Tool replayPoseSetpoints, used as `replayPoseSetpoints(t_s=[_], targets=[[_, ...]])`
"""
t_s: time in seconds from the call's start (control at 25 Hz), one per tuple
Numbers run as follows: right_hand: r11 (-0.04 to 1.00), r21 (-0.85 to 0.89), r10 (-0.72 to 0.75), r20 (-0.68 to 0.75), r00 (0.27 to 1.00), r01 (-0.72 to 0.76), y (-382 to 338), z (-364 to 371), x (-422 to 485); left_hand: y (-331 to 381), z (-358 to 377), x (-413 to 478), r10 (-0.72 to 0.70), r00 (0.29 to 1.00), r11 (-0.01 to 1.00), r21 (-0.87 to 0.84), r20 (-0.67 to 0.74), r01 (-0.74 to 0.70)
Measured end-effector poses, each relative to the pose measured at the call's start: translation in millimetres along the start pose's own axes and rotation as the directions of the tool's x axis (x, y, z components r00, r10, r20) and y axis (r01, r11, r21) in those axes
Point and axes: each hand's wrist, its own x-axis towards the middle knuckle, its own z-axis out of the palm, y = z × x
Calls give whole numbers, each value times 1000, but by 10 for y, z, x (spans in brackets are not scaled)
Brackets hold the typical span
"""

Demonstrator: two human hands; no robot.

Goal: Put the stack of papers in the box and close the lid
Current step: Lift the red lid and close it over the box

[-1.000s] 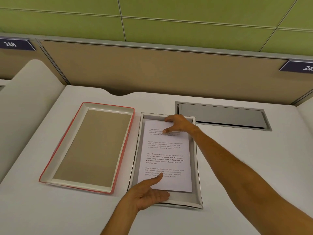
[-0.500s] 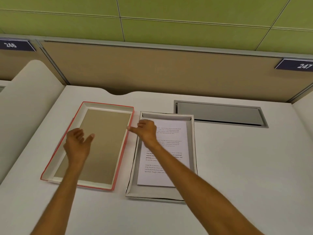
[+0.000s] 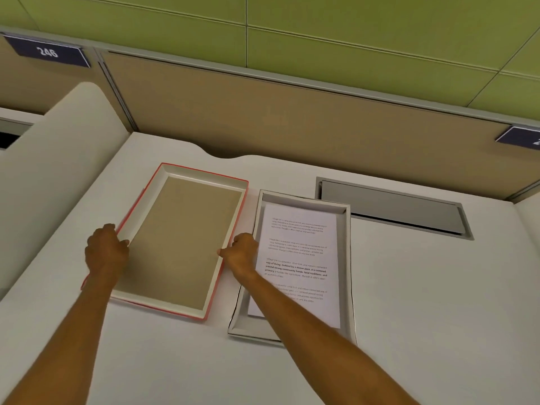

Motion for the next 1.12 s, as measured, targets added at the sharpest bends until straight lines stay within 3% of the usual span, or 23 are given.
replayPoseSetpoints(t_s=[0.16,0.36,0.56,0.68,0.8,0.92,1.12], targets=[[998,-57,-34,-21,999,33,77,58,-7,24,17,21,-32,999,996,87,24,30],[995,3,-102,-42,994,103,128,63,-33,42,-13,29,-70,997,996,49,24,69],[996,34,-76,-41,996,78,70,17,-54,167,-285,-18,-79,997,997,2,5,79],[978,103,-175,-67,982,181,-209,62,-226,312,-516,-113,-89,996,996,2,1,89],[947,175,-282,46,958,271,-631,132,-416,468,-730,-231,-83,996,997,10,24,83],[935,290,-276,225,934,207,-1030,209,-559,650,-950,-419,-43,998,996,-82,52,47],[887,428,-319,296,900,174,-1321,250,-624,1092,-1182,-922,145,989,967,-210,-23,-146]])
